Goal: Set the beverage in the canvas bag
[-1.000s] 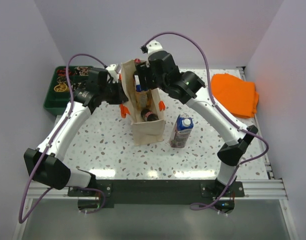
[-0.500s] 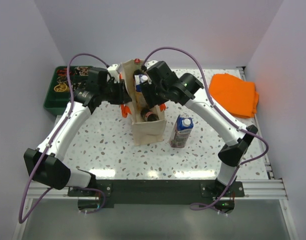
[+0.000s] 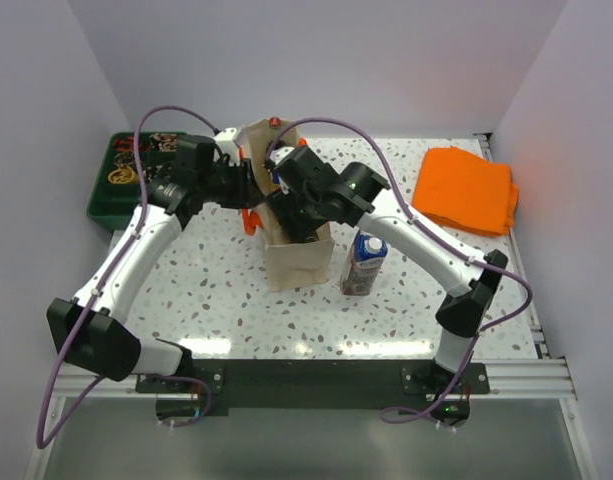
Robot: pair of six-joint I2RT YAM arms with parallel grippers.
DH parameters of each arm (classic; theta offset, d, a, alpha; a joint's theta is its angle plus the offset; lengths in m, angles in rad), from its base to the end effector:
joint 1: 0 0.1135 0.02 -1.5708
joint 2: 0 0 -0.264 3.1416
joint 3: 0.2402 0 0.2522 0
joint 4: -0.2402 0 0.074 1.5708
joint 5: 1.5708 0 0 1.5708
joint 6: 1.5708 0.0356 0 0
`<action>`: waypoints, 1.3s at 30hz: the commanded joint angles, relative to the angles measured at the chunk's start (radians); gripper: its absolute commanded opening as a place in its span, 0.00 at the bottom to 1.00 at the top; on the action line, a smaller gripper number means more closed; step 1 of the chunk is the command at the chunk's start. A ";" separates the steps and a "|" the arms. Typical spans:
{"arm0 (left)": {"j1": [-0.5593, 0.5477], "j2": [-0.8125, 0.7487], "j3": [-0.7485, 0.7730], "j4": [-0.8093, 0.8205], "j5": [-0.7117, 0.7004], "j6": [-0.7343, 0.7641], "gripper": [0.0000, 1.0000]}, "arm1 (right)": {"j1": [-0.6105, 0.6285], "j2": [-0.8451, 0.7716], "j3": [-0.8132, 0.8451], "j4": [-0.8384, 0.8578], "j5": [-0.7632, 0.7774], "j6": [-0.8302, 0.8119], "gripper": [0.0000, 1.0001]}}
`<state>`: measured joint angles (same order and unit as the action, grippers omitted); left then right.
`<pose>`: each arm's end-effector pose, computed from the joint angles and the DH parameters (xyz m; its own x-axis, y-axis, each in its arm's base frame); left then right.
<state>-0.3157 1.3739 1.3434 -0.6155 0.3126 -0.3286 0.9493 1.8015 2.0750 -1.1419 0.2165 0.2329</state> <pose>0.2829 -0.1039 0.3600 -0.7123 -0.0904 -0.6960 0.3159 0.8443 -0.4329 0.2218 0.2966 0.4114 -0.5970 -0.4465 -0.6665 -0.5914 0.8063 -0.0104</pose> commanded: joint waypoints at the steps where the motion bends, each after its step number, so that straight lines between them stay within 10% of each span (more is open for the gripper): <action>1: -0.005 -0.044 -0.007 0.031 -0.023 0.026 0.43 | -0.003 0.021 -0.075 0.002 -0.029 0.025 0.65; 16: -0.003 -0.059 -0.050 0.033 -0.046 0.028 0.37 | -0.001 0.116 -0.118 0.030 -0.060 0.074 0.65; 29: -0.003 -0.047 -0.052 0.034 -0.044 0.025 0.07 | -0.001 0.159 -0.174 -0.002 -0.066 0.095 0.61; 39: -0.003 -0.044 -0.050 0.046 -0.035 0.017 0.00 | -0.003 0.173 -0.185 -0.019 -0.048 0.097 0.20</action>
<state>-0.3168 1.3407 1.2938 -0.6128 0.2752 -0.3218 0.9424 1.9652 1.9053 -1.1099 0.1654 0.3191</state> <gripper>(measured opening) 0.040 0.275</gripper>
